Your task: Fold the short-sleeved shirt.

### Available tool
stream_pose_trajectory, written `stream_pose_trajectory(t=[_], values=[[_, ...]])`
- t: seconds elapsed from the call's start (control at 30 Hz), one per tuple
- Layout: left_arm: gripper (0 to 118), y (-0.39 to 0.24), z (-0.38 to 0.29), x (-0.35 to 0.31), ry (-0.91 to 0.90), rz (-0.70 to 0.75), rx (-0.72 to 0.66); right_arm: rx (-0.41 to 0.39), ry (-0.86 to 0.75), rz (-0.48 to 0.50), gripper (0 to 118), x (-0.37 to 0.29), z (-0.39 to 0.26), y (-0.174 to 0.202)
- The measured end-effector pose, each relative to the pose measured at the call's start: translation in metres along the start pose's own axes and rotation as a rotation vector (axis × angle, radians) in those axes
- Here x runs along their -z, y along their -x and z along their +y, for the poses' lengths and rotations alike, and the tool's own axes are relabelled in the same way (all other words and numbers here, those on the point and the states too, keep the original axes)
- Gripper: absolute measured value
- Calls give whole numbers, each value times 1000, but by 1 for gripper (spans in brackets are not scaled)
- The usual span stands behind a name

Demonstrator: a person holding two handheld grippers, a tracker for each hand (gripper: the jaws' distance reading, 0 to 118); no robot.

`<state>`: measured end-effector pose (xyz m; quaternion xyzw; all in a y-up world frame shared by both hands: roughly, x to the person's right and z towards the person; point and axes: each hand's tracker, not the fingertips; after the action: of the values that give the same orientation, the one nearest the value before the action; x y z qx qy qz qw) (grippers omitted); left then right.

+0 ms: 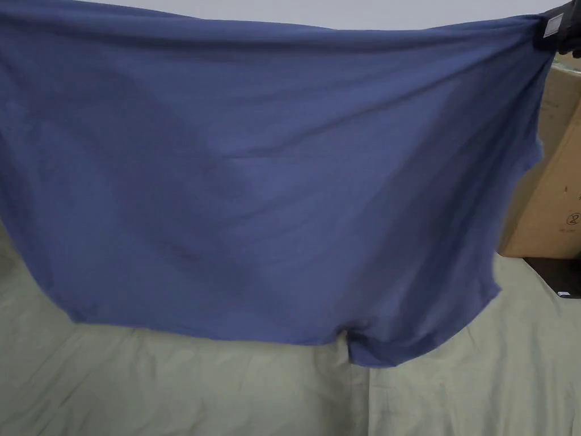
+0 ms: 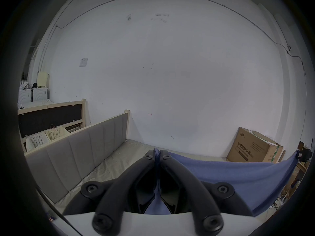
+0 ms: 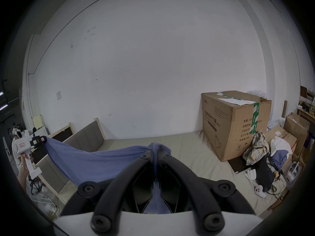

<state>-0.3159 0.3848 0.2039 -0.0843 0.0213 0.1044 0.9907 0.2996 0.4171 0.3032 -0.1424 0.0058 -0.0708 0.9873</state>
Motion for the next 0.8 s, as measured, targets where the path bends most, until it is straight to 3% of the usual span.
stream_pose_trajectory(t=[0.4,0.63,0.8], values=[[0,-24,4,51,62,71,9,-35,23,-113,3,64,40,27],[0,-66,27,131,34,174,143,-109,-34,-253,3,143,92,50],[0,-98,54,195,-27,205,159,-122,-99,-340,3,204,129,61]])
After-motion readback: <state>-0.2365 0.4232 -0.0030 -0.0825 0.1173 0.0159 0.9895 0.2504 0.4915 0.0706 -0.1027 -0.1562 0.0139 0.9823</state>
